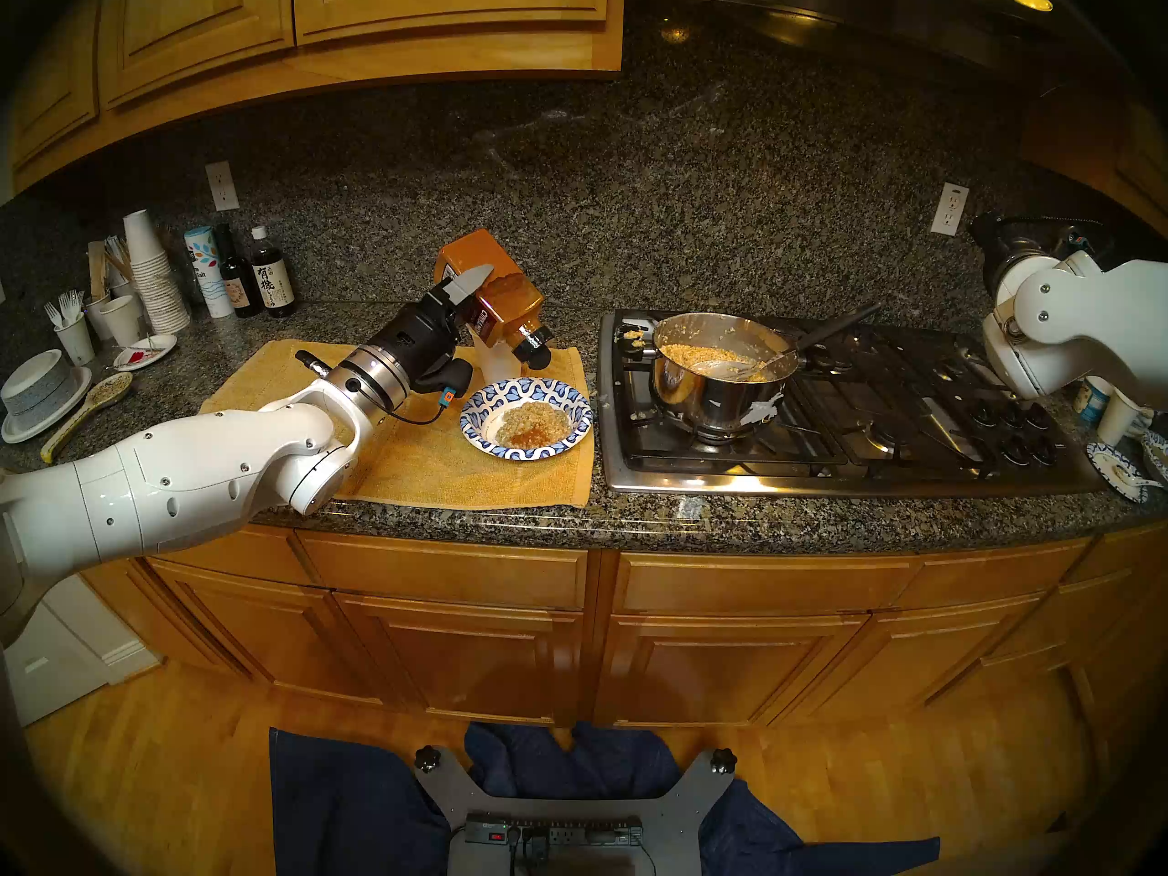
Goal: Scoop oatmeal into bowl and add cinnamon
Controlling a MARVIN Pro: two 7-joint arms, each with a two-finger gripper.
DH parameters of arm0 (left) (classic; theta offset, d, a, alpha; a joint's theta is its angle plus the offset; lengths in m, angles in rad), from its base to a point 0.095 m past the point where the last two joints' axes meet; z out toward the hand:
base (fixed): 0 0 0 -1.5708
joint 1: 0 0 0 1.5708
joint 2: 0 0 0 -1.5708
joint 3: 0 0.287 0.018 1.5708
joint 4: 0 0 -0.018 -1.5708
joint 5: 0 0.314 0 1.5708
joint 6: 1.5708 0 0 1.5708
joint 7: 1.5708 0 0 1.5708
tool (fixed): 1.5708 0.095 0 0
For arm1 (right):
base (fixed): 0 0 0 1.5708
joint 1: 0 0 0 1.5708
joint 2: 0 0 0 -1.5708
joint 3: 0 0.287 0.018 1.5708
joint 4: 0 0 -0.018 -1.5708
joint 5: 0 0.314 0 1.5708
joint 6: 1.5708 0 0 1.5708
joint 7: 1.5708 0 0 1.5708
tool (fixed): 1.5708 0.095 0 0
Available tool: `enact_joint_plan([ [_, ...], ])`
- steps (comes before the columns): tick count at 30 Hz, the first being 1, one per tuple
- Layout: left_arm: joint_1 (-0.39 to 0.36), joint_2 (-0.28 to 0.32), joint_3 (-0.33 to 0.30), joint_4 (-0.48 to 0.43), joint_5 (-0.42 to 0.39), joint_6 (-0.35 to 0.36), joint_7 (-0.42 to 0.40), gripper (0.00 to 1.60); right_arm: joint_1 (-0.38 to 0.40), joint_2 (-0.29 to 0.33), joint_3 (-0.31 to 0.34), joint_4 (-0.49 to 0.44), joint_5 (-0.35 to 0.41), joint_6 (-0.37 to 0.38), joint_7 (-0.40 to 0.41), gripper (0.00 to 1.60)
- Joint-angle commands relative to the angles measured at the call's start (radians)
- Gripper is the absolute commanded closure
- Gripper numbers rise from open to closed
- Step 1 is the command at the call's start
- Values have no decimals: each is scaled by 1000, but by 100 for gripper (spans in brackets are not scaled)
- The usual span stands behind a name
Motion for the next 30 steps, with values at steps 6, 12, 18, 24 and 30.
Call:
enact_joint_plan([
  [6, 8, -30, -18, 59, -19, 29, 53, 160, 27, -1, 26, 8, -36, 0, -87, 0],
  [12, -13, -44, -43, 67, -42, 25, 54, 160, 27, -2, 21, 10, -24, 0, -62, 0],
  [18, -24, -50, -78, 36, -78, 20, 62, 160, 27, -3, 18, 10, -18, 0, -52, 0],
  [24, -22, -43, -97, -6, -98, 23, 73, 160, 27, -4, 18, 10, -17, 0, -55, 0],
  [30, 12, -27, -131, -81, -206, 33, 67, 160, 28, -5, 18, 10, -16, 0, -56, 0],
])
